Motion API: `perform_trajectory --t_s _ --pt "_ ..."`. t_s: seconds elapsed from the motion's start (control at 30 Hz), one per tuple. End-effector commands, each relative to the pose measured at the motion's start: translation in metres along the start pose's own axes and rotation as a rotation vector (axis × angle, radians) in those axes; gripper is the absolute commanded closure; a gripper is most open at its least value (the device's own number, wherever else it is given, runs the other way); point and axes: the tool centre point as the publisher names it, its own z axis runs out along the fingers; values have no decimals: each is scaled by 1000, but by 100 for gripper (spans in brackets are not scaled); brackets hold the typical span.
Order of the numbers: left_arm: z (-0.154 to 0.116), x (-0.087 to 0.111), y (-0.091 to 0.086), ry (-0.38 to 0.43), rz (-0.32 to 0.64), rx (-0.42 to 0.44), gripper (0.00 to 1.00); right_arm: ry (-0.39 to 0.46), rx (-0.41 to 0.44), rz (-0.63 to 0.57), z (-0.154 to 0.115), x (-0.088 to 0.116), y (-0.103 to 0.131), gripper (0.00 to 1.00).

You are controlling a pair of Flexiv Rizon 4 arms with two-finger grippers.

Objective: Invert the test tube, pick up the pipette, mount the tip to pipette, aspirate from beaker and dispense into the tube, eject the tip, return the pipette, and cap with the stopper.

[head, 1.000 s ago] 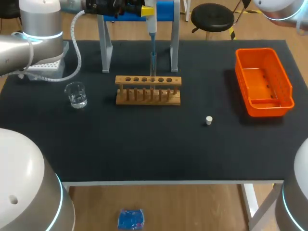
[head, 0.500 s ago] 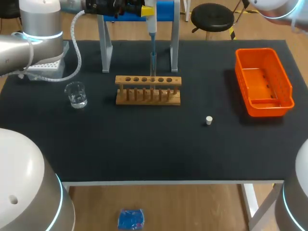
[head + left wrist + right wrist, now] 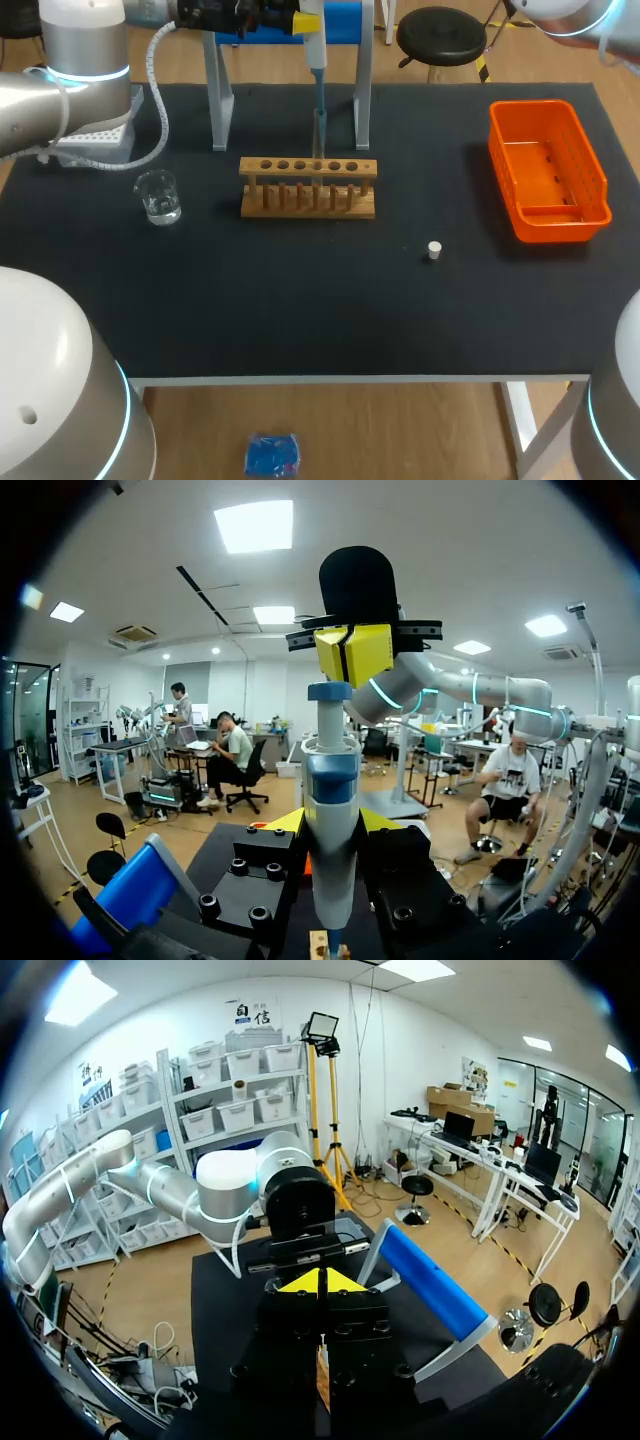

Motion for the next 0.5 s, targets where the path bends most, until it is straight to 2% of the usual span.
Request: perform_trajectory --t_s 0.03,0.5 --pt "1 2 -1 -2 2 1 100 0 -1 1 0 -1 2 100" --pt "1 2 -1 -2 2 1 100 -8 -5 -5 2 -4 9 100"
